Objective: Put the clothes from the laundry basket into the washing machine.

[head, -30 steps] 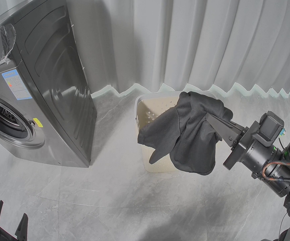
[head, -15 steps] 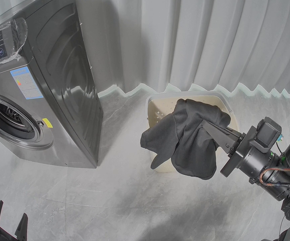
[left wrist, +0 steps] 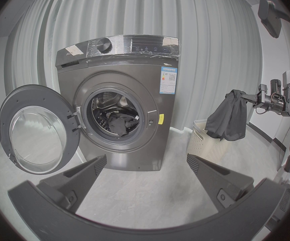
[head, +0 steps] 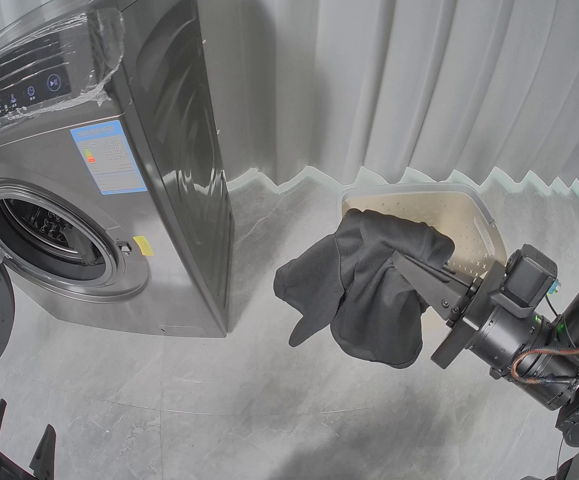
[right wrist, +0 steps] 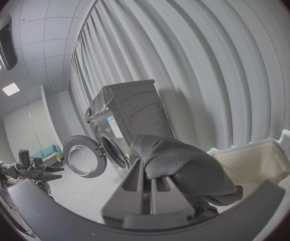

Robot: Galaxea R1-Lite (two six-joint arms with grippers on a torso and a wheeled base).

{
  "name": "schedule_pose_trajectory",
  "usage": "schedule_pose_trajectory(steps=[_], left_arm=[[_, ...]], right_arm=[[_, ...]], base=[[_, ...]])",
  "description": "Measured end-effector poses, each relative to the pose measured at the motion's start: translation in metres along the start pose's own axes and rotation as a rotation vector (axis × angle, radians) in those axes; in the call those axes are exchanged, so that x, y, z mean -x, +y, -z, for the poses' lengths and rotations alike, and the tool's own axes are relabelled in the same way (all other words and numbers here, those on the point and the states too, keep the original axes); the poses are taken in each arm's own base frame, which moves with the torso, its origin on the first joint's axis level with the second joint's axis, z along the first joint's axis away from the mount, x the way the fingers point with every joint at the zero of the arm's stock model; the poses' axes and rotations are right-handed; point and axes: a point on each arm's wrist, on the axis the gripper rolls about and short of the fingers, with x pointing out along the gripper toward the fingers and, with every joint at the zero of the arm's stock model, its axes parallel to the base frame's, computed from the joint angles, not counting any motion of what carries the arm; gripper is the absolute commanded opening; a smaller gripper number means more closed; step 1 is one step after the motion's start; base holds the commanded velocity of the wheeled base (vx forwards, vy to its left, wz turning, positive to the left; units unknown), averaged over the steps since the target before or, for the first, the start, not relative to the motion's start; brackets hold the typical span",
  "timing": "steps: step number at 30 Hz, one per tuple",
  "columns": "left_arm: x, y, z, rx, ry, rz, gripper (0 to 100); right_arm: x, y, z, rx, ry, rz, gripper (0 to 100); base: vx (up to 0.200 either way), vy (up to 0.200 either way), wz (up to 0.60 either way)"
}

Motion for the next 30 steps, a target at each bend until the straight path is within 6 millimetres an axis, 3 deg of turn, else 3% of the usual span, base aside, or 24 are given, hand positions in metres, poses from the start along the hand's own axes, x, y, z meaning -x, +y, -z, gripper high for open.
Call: schedule_pose_trajectory(steps=[14,20,30], left_arm=[[0.0,0.0,0.0001,-0.003,0.001,0.0,100],[-0.0001,0.0,0.0001,-0.003,0.002,0.0,100],[-0.0002,0.0,0.0,-0.003,0.002,0.0,100]], right_arm=[[-0.0043,0.0085,0.0025,-0.01,-0.012,-0.037,0],[-0.0052,0.0085,0.0031,-0.01,-0.011,-0.034,0],[-0.0056,0.0074,0.0039,-0.008,-0.009,-0.024,0]], base=[[0.0,0.2,0.0],[0.0,0.0,0.0],[-0.2,0.0,0.0]])
